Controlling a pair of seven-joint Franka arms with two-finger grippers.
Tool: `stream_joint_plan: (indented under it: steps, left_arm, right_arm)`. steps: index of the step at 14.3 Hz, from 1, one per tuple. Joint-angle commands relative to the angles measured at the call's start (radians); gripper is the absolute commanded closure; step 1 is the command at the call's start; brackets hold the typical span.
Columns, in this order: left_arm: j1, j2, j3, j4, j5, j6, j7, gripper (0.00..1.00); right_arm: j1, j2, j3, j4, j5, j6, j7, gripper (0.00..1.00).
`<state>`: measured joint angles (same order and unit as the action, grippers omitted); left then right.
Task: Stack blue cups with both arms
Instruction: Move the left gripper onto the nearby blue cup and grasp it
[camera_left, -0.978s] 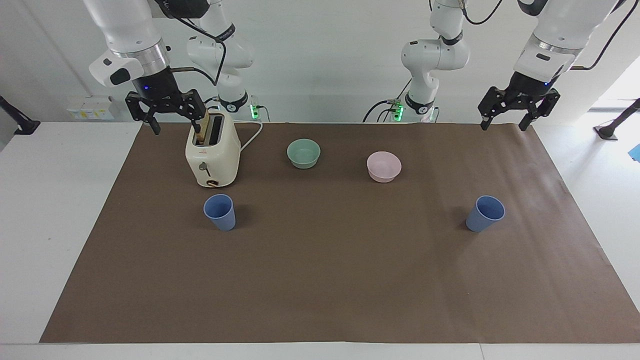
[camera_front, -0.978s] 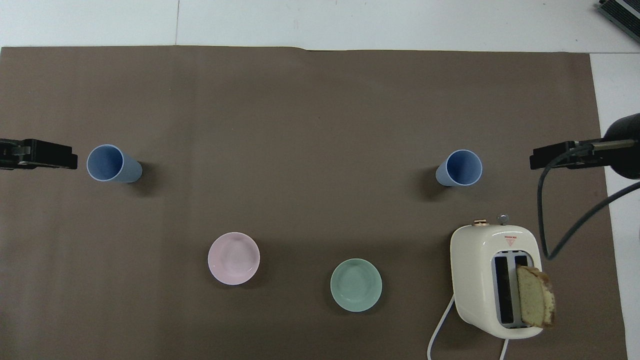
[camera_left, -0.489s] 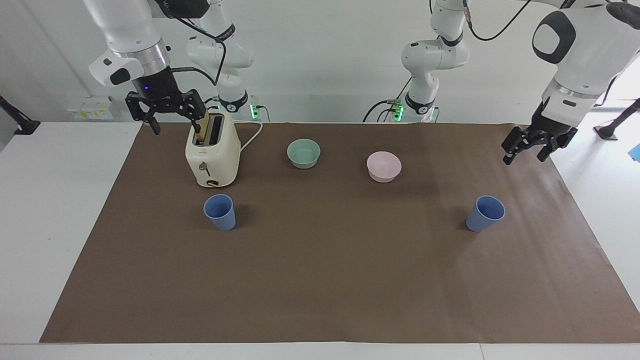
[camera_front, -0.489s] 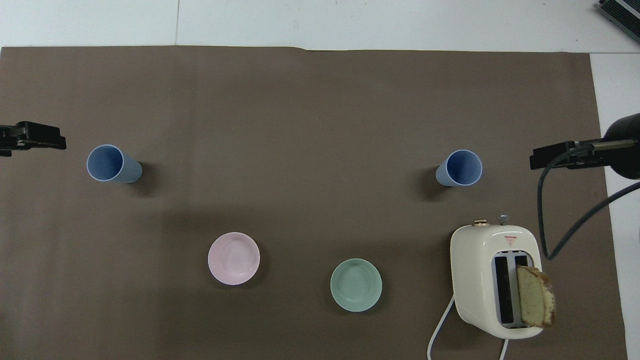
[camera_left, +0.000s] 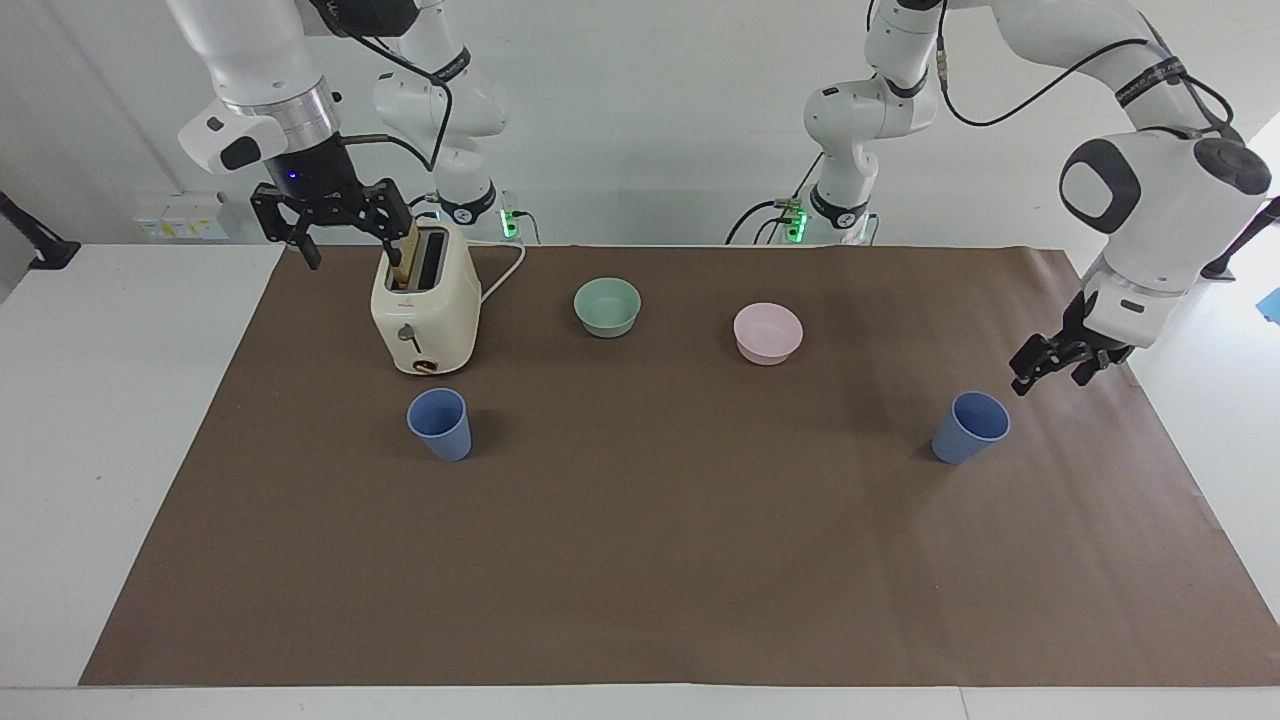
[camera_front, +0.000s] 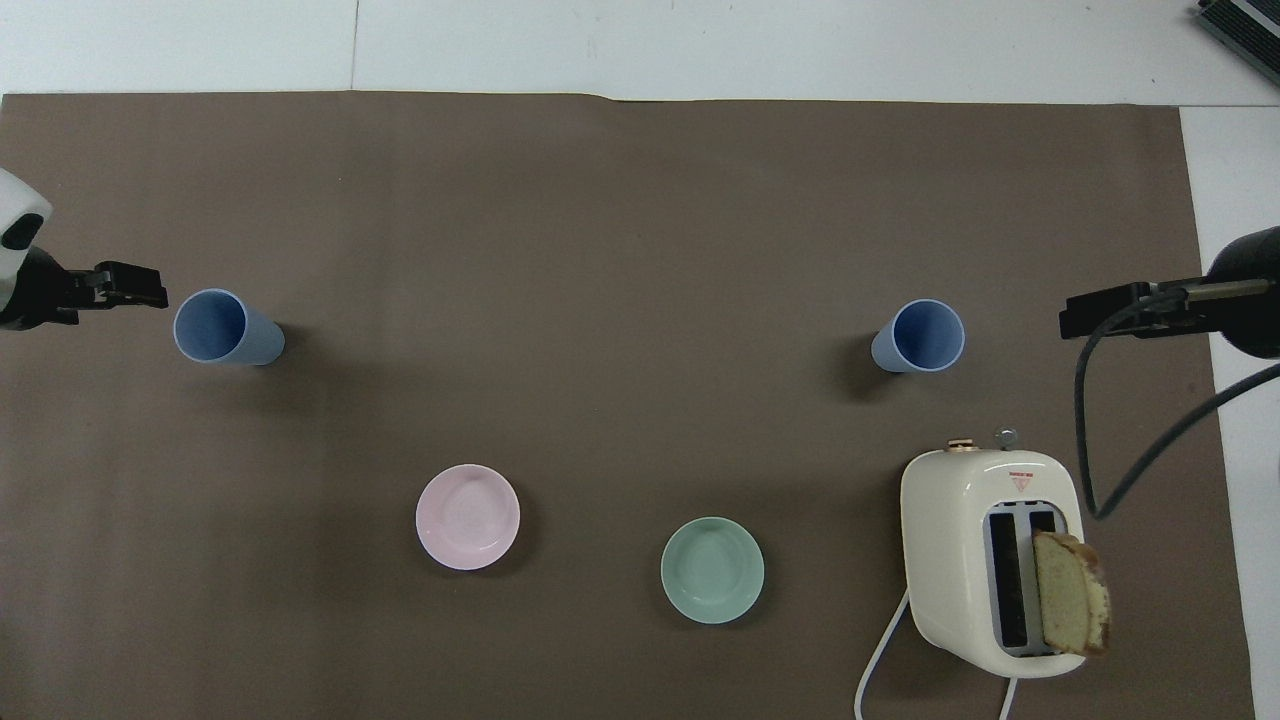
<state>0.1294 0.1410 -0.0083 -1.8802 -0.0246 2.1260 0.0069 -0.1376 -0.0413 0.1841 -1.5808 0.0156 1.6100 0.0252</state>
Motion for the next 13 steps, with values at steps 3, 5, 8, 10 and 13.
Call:
stream_joint_plan:
  steps: [3, 5, 8, 10, 13]
  left_arm:
    - [0.010, 0.014, -0.009, -0.106, -0.014, 0.138, 0.004, 0.00]
    - [0.009, 0.022, -0.009, -0.120, -0.014, 0.159, 0.004, 0.00]
    - [-0.001, 0.028, -0.010, -0.140, -0.015, 0.181, -0.016, 0.13]
    - [0.001, 0.029, -0.010, -0.139, -0.024, 0.177, -0.022, 0.95]
    - [-0.001, 0.029, -0.012, -0.135, -0.047, 0.172, -0.022, 1.00]
  right_arm:
    - [-0.014, -0.017, 0.008, -0.022, 0.018, 0.011, -0.008, 0.00]
    - [-0.014, -0.017, 0.008, -0.022, 0.018, 0.010, -0.007, 0.00]
    - [-0.014, -0.017, 0.006, -0.022, 0.018, 0.010, -0.008, 0.00]
    - [-0.014, -0.017, 0.008, -0.022, 0.018, 0.010, -0.008, 0.00]
    - [-0.014, -0.017, 0.008, -0.022, 0.018, 0.013, -0.008, 0.00]
